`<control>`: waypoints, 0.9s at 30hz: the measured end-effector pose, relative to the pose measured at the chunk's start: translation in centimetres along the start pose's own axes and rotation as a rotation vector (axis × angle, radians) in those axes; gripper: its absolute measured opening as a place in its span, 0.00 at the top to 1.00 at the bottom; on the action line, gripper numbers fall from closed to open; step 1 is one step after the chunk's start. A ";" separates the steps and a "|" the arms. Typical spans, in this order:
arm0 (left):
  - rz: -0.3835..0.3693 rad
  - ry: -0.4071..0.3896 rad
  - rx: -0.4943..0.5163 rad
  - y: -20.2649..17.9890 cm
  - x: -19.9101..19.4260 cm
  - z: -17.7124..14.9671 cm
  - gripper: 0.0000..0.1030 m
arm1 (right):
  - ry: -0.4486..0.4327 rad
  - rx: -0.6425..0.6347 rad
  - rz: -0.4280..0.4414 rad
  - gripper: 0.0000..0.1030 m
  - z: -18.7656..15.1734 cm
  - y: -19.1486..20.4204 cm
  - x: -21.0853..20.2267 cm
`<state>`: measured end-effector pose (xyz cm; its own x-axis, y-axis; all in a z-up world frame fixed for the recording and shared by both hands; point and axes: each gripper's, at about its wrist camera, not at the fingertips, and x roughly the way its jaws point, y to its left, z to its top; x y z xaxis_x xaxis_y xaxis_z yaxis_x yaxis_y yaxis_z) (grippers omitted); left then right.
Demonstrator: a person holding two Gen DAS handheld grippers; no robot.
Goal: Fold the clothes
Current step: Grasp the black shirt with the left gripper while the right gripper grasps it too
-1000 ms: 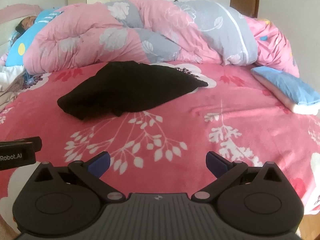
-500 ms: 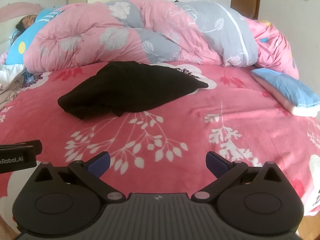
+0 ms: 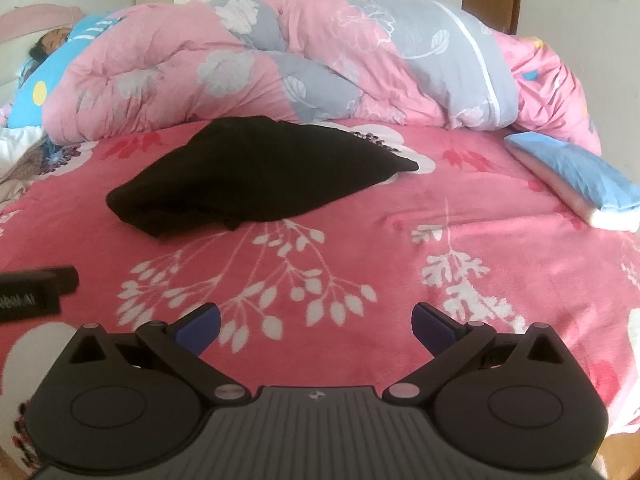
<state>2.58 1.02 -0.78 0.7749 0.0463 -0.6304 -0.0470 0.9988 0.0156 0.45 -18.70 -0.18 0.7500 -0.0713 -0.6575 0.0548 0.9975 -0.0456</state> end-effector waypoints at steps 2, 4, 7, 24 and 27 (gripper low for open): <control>-0.010 -0.024 0.008 -0.2 0.7 0.8 0.00 | -0.015 0.002 0.001 0.00 0.1 -0.5 0.6; -0.027 -0.050 0.017 -0.5 1.6 1.9 0.00 | -0.055 0.000 0.000 0.00 0.7 -1.2 1.2; -0.067 -0.098 0.030 -1.2 3.3 3.6 0.00 | -0.139 -0.015 -0.002 0.00 2.4 -2.5 2.3; -0.180 -0.014 0.032 -2.6 13.4 5.9 0.66 | -0.182 -0.142 0.296 0.13 13.9 2.6 18.5; -0.184 -0.002 0.034 -2.6 13.4 5.9 0.87 | -0.151 -0.203 0.287 0.25 13.9 4.5 20.6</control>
<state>16.80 -0.85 -4.70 0.7698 -0.1376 -0.6233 0.1173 0.9904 -0.0737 25.31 -15.75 -3.46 0.8055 0.2266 -0.5476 -0.2920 0.9558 -0.0340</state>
